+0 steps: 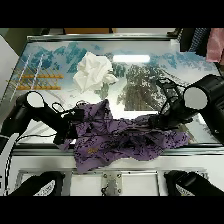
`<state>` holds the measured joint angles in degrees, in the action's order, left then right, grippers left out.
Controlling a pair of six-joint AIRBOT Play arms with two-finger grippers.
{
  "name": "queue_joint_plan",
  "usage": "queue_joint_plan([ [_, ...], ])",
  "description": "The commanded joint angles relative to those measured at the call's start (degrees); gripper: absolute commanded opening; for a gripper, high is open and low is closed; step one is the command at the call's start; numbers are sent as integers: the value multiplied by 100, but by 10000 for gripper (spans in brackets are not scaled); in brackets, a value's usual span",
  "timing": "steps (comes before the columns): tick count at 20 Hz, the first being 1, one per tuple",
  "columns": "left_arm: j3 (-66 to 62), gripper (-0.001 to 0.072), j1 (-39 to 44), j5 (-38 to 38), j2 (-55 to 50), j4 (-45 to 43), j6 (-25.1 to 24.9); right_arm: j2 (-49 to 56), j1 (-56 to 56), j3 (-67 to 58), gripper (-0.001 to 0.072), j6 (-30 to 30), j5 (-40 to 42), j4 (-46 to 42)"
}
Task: Fold the clothes and pants, and hang the long-sleeved shirts on hangers.
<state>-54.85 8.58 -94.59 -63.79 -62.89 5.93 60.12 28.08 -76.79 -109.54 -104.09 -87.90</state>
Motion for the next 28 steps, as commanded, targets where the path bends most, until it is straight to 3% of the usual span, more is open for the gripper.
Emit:
queue_joint_plan([
  [1,7,18,201,302,-232,0,7,-13,-2,-17,17,2,-33,-13],
  [11,-391,18,-15,391,-258,2,9,-35,0,-17,17,2,-31,-13],
  [24,-389,18,404,516,-280,-2,52,-35,0,-85,17,2,-31,-85],
  [28,-391,17,435,507,-686,57,315,-35,0,-302,17,0,-33,-83],
])
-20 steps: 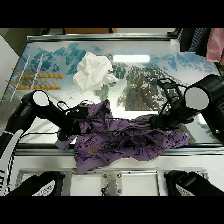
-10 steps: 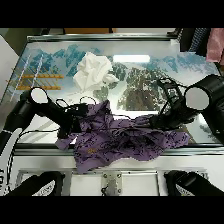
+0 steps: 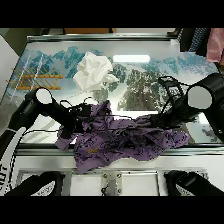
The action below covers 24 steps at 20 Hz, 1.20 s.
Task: Fold the clothes and pants, and hang the long-sleeved shirts on hangers.
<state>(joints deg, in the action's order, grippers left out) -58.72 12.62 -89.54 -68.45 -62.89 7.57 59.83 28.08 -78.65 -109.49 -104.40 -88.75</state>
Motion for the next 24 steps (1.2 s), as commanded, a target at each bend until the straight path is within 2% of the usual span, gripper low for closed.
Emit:
queue_joint_plan([
  [1,-7,17,72,33,-317,177,149,-4,0,-129,17,-4,-4,7],
  [6,-9,17,120,479,-459,529,138,-2,4,-214,17,20,13,48],
  [11,-7,17,120,461,-461,546,26,2,11,-529,16,70,389,42],
  [17,-7,17,120,302,-461,551,28,114,11,-688,16,243,417,-186],
  [24,-7,17,120,249,-461,553,31,127,214,-691,16,372,1058,-146],
])
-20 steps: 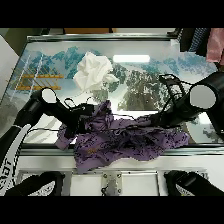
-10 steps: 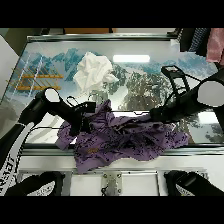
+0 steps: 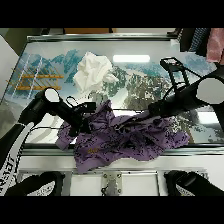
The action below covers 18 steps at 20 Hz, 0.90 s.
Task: Fold the clothes and pants, and hang the long-sleeved shirts on hangers.
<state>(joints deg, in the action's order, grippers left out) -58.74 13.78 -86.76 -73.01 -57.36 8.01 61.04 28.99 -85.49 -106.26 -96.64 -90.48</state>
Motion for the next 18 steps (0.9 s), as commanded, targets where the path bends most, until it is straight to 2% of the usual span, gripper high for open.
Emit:
queue_joint_plan([
  [1,-4,17,4,-26,-4,0,-13,7,205,-7,16,46,391,31],
  [6,-4,18,4,-22,-4,9,-11,7,667,-7,16,-68,868,420],
  [10,-4,18,4,-24,-4,15,-11,50,1056,-4,16,-114,1720,651],
  [14,-4,18,4,-24,-4,17,-11,323,1351,-4,15,-111,2474,1257],
  [18,-4,18,4,-24,-4,20,-11,643,1648,-7,16,-109,2898,1497],
])
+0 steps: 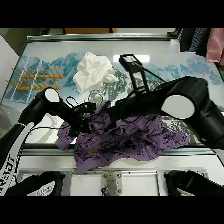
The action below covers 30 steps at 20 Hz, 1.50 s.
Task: Fold the clothes and pants, and hang the long-sleeved shirts on hangers.
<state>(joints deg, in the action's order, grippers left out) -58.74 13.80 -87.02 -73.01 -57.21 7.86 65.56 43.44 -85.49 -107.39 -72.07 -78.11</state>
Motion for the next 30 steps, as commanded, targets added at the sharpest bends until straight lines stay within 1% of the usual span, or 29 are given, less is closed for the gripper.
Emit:
queue_joint_plan([
  [1,-4,18,2,2,-4,4,4,245,262,-7,16,4,509,293],
  [7,-4,18,2,-2,-4,31,7,374,354,-7,17,33,584,337],
  [8,-4,18,2,-2,-4,28,7,372,352,-7,28,33,575,337],
  [9,-4,18,2,0,-4,31,7,367,345,-7,66,31,557,337],
  [10,-4,18,2,-2,-4,28,4,352,343,-7,268,28,542,339],
  [11,-4,18,2,-7,-4,28,7,317,341,-7,512,31,503,337],
  [12,-4,18,2,-7,-4,28,7,273,341,-11,601,68,431,337],
  [14,-4,18,2,0,-4,28,4,149,284,-61,613,181,116,339],
  [16,-4,18,2,0,-4,28,4,48,72,-240,614,275,-490,337],
  [17,-4,18,2,-2,-4,28,4,20,-81,-358,614,389,-804,365],
  [18,-4,18,2,0,-4,28,4,-7,-267,-483,614,688,-1084,474],
  [20,-4,19,2,0,-4,28,4,-72,-852,-699,614,1672,-1519,809],
  [22,-4,19,2,0,-4,28,4,-144,-1539,-732,614,2804,-1864,1438],
  [23,-4,18,2,2,-4,28,4,-166,-1777,-732,614,3073,-1858,1539],
  [25,-4,18,2,0,-4,28,4,-197,-2138,-728,614,3185,-1871,1534],
  [26,-4,18,2,0,-4,28,7,-199,-2286,-726,614,3593,-1882,1541],
  [27,-4,18,2,0,-4,28,7,-232,-2472,-682,614,4168,-1899,1637],
  [28,-4,19,2,-7,-4,28,7,-284,-2771,-573,614,4778,-2022,1998],
  [29,-4,18,2,-20,-4,28,7,-341,-3169,-402,614,5206,-2166,2494],
  [30,-4,18,2,-31,-4,28,7,-415,-3709,-120,614,5702,-2356,3165],
])
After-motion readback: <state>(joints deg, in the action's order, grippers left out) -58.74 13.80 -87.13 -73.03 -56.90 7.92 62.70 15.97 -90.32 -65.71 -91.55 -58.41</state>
